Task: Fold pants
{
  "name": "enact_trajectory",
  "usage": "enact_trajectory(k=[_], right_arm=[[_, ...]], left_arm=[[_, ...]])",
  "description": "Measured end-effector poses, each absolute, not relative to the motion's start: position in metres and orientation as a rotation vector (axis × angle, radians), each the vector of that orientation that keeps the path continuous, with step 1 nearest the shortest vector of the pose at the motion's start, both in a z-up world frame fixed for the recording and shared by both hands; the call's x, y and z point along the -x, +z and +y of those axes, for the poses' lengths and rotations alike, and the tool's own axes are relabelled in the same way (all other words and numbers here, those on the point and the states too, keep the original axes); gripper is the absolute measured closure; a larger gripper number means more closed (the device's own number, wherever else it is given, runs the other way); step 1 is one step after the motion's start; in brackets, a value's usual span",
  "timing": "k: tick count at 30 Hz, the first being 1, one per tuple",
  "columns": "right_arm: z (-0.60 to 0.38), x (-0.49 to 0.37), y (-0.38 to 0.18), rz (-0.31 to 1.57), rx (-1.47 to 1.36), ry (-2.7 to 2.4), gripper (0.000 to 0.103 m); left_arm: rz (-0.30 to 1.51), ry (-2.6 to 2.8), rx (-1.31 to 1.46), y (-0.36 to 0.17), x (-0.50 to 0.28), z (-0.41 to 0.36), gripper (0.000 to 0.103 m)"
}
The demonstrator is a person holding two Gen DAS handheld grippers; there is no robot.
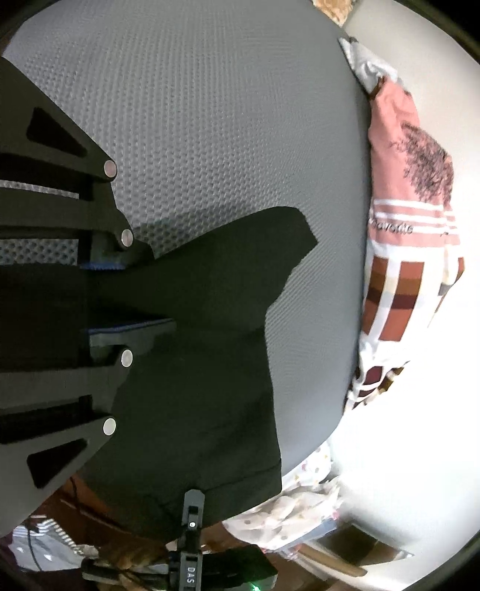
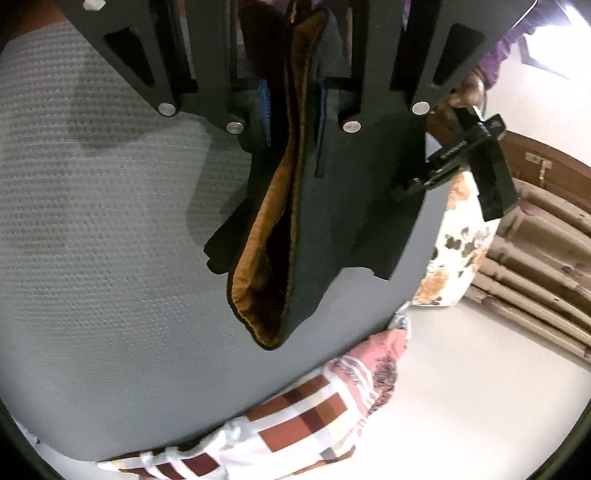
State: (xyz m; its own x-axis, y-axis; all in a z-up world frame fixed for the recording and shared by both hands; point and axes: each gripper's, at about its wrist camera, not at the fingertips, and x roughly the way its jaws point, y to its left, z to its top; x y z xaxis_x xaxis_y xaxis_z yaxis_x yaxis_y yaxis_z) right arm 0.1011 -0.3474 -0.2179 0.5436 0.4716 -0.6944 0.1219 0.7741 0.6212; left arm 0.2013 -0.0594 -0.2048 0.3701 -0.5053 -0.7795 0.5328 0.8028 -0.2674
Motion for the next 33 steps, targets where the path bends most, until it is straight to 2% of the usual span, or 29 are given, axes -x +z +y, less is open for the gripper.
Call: enact_trajectory(k=[14,29,32,33], right_arm=[[-0.289,-0.137,-0.194,1.003,-0.649,0.316,0.085],[-0.295,-0.135,-0.204,1.039,-0.674,0.285,0.085],[-0.299,-0.133,-0.212,1.05,-0.678,0.278,0.085],[-0.299,-0.132,-0.214,1.05,-0.677,0.276,0.085]], left_arm=[[0.912,-0.583,-0.017,-0.18,-0.212,-0.008,0.086],[0.956,-0.607,0.099,-0.184,-0.231,0.032,0.089],[1.029,-0.625,0.123,-0.194,-0.242,0.036,0.08],[1.052,-0.64,0.13,-0.198,-0.245,0.036,0.066]])
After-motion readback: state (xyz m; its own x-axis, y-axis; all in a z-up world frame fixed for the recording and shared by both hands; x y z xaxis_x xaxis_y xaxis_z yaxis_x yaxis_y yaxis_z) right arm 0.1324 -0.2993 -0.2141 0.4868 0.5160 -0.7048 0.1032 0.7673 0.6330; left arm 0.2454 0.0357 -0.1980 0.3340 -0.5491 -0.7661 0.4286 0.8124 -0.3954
